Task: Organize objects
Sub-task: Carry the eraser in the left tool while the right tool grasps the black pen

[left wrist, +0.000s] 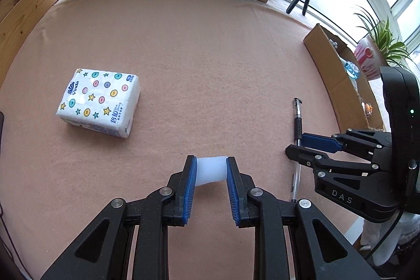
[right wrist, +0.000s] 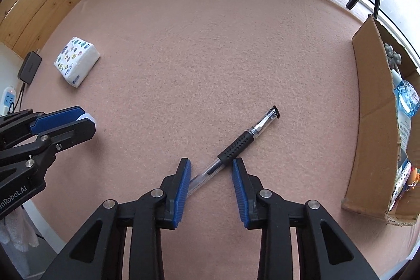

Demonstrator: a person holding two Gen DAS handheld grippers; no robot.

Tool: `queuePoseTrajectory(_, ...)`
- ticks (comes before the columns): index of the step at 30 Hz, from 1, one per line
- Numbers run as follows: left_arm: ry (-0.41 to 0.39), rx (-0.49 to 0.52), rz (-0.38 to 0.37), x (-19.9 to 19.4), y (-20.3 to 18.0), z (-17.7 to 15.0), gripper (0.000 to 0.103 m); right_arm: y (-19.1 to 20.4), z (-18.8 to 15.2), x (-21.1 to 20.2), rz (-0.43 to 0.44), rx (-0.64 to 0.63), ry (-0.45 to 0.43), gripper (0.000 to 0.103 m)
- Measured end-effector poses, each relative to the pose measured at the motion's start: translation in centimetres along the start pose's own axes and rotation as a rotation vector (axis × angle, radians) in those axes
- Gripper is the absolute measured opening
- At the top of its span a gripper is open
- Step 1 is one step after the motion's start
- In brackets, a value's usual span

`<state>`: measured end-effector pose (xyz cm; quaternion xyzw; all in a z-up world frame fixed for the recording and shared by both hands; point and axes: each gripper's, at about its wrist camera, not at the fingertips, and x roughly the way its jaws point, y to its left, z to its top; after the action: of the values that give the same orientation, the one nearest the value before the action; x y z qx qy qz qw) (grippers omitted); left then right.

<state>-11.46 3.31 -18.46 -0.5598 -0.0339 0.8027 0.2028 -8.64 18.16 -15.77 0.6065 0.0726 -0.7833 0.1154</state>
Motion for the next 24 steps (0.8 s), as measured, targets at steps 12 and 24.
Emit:
queuePoseTrajectory(12,0.04,0.036,-0.033,1.1,-2.6,-1.5,0.024,-4.3,-2.7,-1.1,0.097,0.142,-0.048,0.009)
queuePoseTrajectory(24,0.016,0.116,-0.096,0.3,-8.0,0.6,0.024,-7.8,-4.4,-7.0,0.114,0.25,-0.179,0.01)
